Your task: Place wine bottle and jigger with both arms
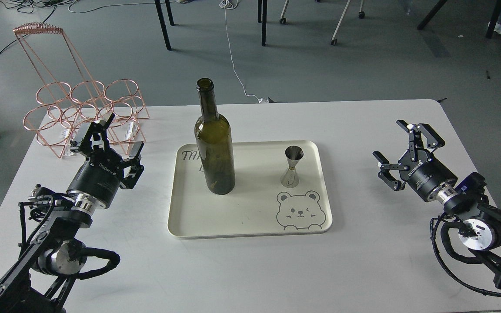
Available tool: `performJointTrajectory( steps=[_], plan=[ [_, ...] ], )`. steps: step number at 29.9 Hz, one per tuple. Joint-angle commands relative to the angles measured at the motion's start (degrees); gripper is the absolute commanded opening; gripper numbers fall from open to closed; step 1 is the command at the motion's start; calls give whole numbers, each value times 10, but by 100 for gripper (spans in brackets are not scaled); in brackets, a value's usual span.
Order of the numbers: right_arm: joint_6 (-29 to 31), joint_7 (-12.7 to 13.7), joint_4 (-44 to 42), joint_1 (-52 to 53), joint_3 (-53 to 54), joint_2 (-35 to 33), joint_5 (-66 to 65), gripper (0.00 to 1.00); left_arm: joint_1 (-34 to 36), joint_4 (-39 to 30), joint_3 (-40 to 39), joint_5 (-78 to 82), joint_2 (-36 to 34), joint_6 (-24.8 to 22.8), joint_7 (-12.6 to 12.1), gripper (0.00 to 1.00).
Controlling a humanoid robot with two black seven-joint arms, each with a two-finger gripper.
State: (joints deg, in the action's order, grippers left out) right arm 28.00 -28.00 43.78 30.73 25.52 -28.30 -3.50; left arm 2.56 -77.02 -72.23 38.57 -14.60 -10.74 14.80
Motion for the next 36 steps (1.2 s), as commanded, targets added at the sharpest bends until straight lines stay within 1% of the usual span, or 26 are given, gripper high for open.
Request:
performJointTrajectory(
  steps=[1,5,13,16,17,20,21,22,24,25,26,30,36],
  plan=[
    [0,0,0,-1,0,2,-8,99,-1,-1,0,-1,0,-2,1,98],
    [0,0,3,-2,1,2,-42,99,-1,-1,0,-2,-1,-5,-1,98],
    [0,0,59,-1,8,-20,-169,99,1,1,0,-5,-4,-8,1,98],
    [0,0,63,1,8,-26,-179,99,1,1,0,-4,-5,-8,1,98],
    [0,0,80,4,8,-42,-197,99,1,1,-1,-4,-10,-8,13,98],
    [0,0,105,6,9,-68,-225,99,0,1,-1,-7,-19,-9,35,98],
    [0,0,115,6,10,-76,-243,99,-1,1,0,-8,-20,-11,49,98],
    [0,0,129,6,13,-86,-271,99,-1,1,1,-8,-21,-14,71,98],
    [0,0,160,7,14,-105,-347,99,-1,1,2,-7,-22,-17,102,98],
    [0,0,176,6,14,-112,-393,99,-1,1,3,-7,-22,-17,109,98],
    [-8,0,194,6,13,-120,-434,99,-1,1,5,-7,-22,-16,109,98],
    [-134,0,257,-2,6,-135,-583,99,2,1,9,-3,-22,-14,102,98],
    [-308,0,265,-4,-7,-132,-756,99,0,1,9,-2,-22,-13,103,98]
  ],
)
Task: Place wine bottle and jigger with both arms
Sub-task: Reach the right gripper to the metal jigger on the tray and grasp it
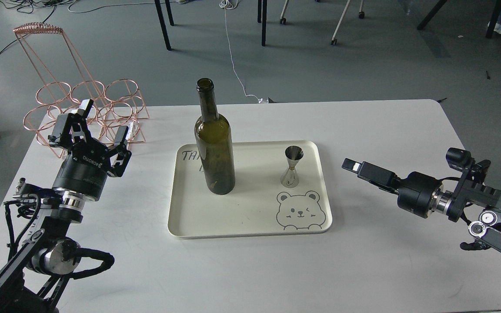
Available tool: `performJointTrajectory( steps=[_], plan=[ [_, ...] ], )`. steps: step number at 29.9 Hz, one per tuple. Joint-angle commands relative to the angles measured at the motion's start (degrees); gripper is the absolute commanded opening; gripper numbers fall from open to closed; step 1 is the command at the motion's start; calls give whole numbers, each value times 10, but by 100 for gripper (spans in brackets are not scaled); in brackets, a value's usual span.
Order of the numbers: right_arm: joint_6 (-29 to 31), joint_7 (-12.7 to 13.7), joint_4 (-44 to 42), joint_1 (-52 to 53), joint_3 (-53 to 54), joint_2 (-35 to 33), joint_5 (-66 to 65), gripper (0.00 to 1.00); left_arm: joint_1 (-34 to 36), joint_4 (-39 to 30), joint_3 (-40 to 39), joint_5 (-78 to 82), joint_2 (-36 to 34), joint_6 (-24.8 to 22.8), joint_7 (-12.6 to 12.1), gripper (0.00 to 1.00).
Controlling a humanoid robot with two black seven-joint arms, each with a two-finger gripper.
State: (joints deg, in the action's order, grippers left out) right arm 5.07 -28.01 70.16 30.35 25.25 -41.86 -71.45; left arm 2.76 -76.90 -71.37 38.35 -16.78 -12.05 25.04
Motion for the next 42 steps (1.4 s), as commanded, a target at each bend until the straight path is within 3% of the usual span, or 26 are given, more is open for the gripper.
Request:
performJointTrajectory(
  steps=[1,5,13,18,30,39,42],
  plan=[
    [-109,0,1,0,-6,5,-97,99,-2,-1,0,0,0,0,1,98],
    [-228,0,-12,-2,-20,15,-172,99,-2,-3,-1,-1,0,0,3,98],
    [-331,0,-104,-2,-34,88,-296,99,-2,-5,0,1,2,0,3,98],
    [-331,0,-150,1,-38,147,-366,99,-2,-6,0,1,1,0,3,98],
    [-331,0,-247,18,-38,251,-392,97,-2,-6,-1,1,1,-2,3,98],
    [-331,0,-317,43,-38,307,-392,90,-2,-6,-1,1,1,-2,3,98],
    [-331,0,-334,47,-38,325,-392,82,-2,-7,-1,1,0,-3,3,98]
  ],
)
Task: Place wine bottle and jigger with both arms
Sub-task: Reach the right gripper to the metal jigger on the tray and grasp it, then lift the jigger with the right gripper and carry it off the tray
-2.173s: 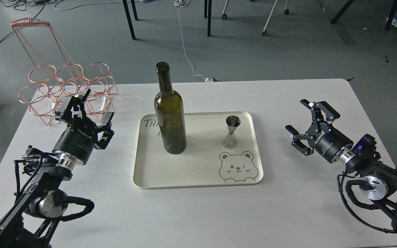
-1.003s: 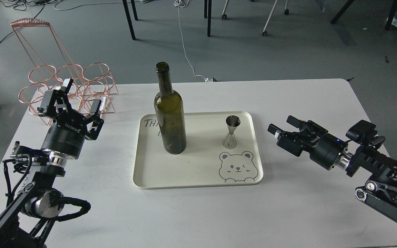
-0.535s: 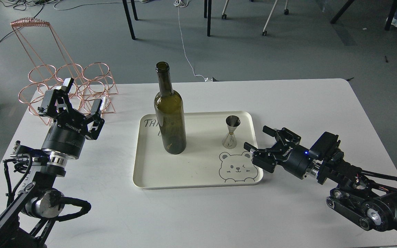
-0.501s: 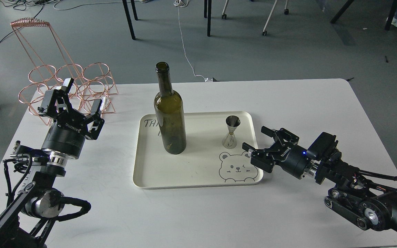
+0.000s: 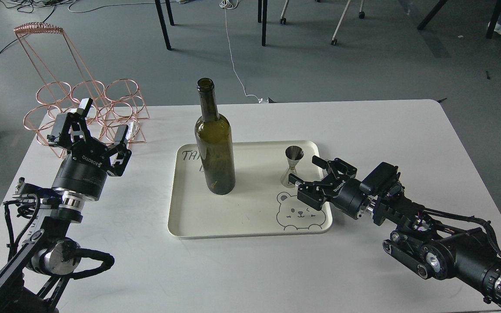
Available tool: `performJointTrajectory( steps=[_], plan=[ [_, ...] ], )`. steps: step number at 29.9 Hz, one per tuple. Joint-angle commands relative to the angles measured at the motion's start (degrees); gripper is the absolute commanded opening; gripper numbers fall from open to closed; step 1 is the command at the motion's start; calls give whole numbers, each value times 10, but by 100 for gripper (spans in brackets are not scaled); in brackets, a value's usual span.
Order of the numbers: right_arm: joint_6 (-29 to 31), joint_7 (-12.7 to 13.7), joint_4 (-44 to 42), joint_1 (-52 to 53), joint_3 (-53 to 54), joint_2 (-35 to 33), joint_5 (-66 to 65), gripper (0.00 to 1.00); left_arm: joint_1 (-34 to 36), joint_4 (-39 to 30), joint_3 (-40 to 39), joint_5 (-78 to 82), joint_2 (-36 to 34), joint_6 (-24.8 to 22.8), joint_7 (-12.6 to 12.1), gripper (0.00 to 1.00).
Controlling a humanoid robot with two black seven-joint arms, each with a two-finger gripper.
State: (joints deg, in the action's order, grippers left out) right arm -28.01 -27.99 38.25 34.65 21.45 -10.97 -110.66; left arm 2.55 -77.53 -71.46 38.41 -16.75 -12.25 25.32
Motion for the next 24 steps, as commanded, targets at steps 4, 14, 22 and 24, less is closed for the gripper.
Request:
performJointTrajectory(
  steps=[4,14,22,24],
  plan=[
    [0,0,-27,12,0,24,0,69,0,-1,-1,0,0,-1,1,98],
    [0,0,-29,13,0,25,0,52,0,-1,-1,0,0,-1,1,98],
    [0,0,-41,13,0,26,0,31,0,-1,-1,0,0,-1,1,98],
    [0,0,-41,13,0,26,0,28,0,-1,-1,0,0,-1,1,98]
  ],
)
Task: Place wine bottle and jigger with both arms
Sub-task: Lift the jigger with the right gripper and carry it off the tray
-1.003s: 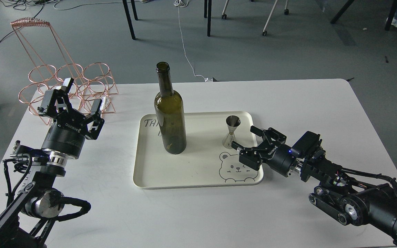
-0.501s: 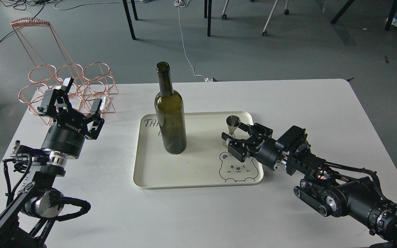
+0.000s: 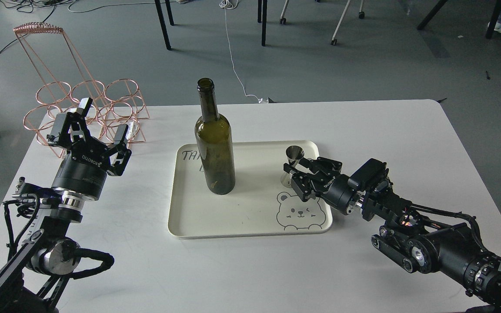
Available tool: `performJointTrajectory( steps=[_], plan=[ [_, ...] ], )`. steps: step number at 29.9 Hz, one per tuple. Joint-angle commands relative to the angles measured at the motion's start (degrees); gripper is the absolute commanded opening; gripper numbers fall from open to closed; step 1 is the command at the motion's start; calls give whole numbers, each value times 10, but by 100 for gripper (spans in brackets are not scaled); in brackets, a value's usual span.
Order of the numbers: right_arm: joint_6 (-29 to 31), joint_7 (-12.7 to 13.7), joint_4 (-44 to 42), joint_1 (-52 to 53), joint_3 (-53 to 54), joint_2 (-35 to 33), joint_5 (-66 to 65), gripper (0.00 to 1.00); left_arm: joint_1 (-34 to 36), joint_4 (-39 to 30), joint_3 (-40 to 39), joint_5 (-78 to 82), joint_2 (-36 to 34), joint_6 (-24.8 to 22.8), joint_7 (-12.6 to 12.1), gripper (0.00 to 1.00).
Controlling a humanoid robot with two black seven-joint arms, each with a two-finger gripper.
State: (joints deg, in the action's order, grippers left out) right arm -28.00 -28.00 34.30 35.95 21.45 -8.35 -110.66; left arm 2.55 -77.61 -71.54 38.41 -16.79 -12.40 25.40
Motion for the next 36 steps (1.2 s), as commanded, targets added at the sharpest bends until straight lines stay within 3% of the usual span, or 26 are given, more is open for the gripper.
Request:
performJointTrajectory(
  steps=[1,8,22,31,36],
  plan=[
    [0,0,-1,0,0,0,0,26,0,0,0,0,0,-1,0,98],
    [0,0,-1,1,0,4,0,16,0,0,0,0,0,-1,0,98],
    [0,0,9,45,6,-9,10,16,0,0,0,0,0,-1,0,98],
    [0,0,25,29,74,-95,17,17,0,-1,0,0,0,-1,0,98],
    [0,0,20,6,73,-146,102,17,0,-1,1,0,3,-1,0,98]
  ],
)
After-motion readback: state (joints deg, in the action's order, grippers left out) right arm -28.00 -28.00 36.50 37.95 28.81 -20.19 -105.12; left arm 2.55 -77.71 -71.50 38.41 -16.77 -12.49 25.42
